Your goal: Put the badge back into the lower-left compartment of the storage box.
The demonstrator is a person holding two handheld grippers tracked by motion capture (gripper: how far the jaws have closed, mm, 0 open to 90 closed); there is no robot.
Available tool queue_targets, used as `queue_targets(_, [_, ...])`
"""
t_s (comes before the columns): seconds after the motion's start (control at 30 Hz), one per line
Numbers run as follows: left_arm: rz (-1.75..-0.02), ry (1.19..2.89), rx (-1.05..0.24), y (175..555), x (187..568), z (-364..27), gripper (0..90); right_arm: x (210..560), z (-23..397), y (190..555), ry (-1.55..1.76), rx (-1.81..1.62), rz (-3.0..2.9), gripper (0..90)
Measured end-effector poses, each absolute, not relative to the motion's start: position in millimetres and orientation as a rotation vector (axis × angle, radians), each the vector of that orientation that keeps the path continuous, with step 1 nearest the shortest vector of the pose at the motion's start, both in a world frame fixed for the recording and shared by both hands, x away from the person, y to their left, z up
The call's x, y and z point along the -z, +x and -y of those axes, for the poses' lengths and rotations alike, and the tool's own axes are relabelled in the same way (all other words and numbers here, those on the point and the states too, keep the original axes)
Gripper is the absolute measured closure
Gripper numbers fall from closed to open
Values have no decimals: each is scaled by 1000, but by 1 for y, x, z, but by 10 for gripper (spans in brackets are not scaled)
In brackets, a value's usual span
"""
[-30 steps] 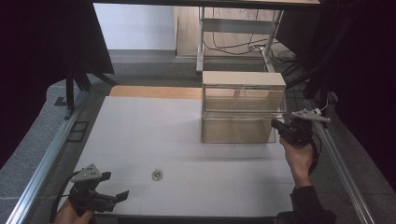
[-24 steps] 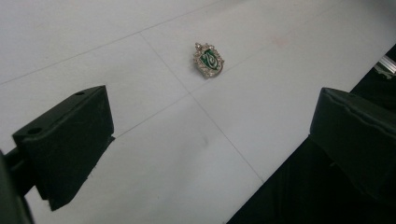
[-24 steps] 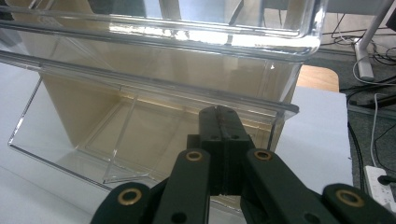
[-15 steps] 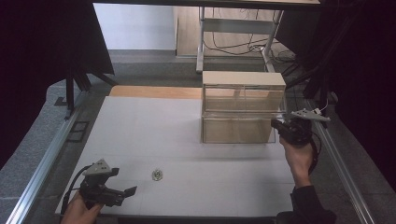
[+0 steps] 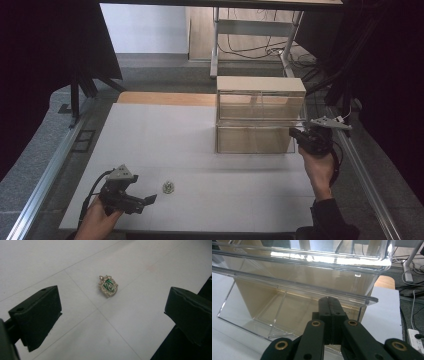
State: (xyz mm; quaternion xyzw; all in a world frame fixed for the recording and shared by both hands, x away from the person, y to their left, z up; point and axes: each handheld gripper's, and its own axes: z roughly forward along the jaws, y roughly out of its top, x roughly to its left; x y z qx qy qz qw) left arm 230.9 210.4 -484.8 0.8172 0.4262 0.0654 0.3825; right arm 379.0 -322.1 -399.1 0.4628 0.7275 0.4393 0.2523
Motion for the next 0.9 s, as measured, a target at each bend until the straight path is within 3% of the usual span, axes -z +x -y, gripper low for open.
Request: queue_targets(0.9, [-1016, 2212, -127, 286, 500, -179, 17, 400, 323, 380, 1261, -1195, -1984, 896])
